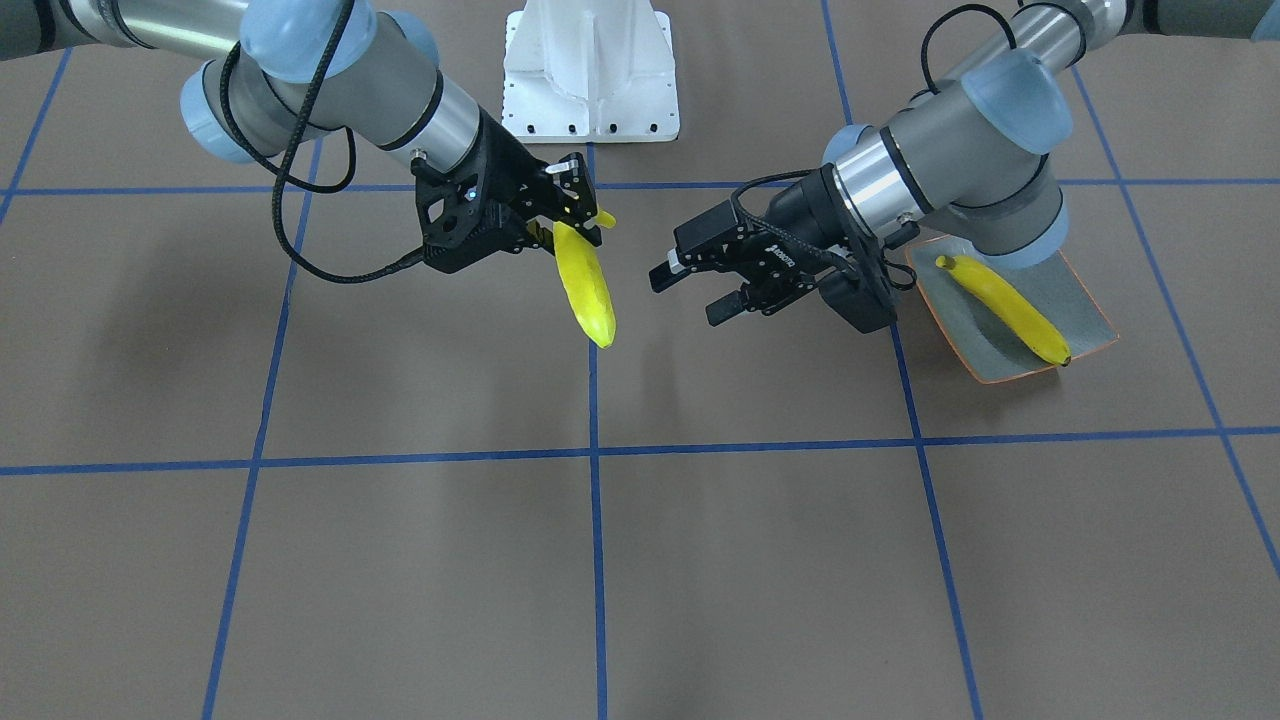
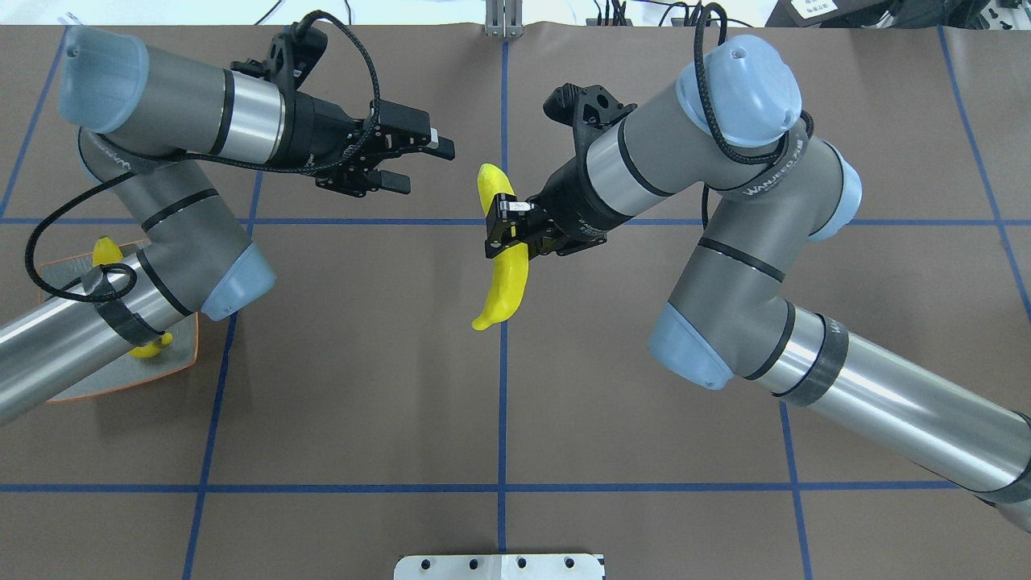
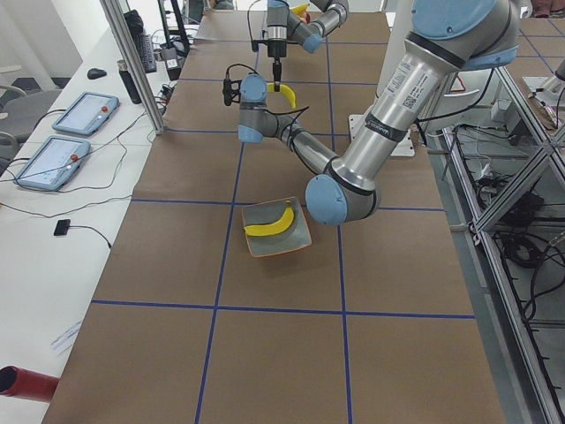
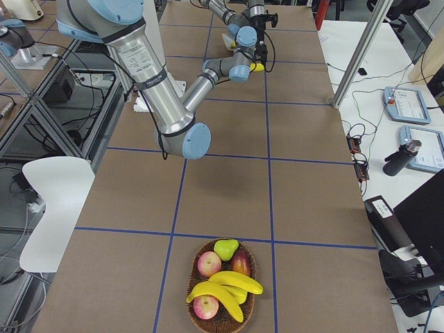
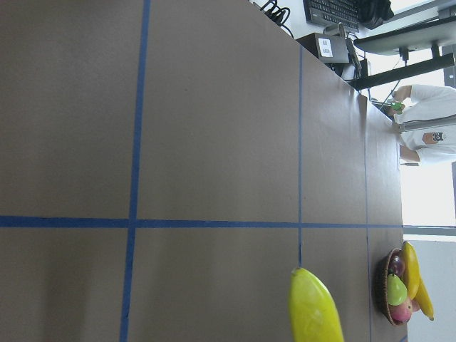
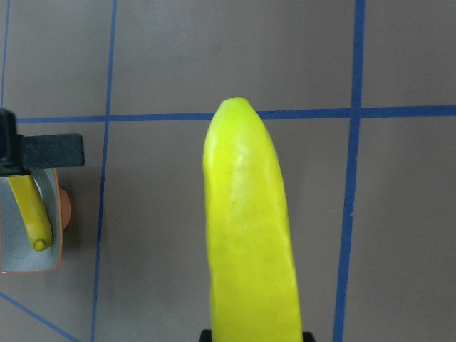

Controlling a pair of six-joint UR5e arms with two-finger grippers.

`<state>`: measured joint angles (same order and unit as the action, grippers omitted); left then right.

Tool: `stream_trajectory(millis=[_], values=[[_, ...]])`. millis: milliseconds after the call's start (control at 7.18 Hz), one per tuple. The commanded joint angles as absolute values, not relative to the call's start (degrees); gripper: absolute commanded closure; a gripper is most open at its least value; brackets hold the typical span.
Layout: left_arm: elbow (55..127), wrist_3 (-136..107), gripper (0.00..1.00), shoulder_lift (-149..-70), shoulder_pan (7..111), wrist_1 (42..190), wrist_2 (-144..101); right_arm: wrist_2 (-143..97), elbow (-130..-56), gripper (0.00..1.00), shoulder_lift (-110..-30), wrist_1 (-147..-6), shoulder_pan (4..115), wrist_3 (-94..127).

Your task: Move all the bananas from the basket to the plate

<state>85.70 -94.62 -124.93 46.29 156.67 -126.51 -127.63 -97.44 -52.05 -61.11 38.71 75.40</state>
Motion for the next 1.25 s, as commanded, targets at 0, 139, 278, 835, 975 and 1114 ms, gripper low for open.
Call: stream_trajectory(millis=[0, 139, 278, 835, 975, 1114], values=[[85.69, -94.83, 0.05, -126.99, 43.96, 155.93, -123.59, -126.57, -96.15, 1.0, -50.36, -61.08, 38.06, 75.5], [85.69, -94.83, 0.05, -127.0, 43.08, 155.92, -122.97, -126.56, -96.24, 1.0, -49.93, -61.0, 38.06, 75.5], [85.87, -95.01, 0.06, -127.0, 42.81, 155.83, -122.96, -125.78, -96.33, 1.0, -49.66, -60.91, 38.06, 75.5], [85.78, -95.1, 0.14, -127.0, 42.28, 155.83, -122.87, -119.71, -96.68, 1.0, -49.31, -60.82, 36.74, 75.5], [85.78, -95.1, 0.2, -127.0, 42.28, 155.83, -122.78, -119.71, -96.94, 1.0, -49.31, -60.82, 36.48, 75.5], [85.78, -95.1, 0.36, -127.0, 42.28, 155.83, -122.78, -119.71, -97.2, 1.0, -49.31, -60.82, 36.47, 75.5]])
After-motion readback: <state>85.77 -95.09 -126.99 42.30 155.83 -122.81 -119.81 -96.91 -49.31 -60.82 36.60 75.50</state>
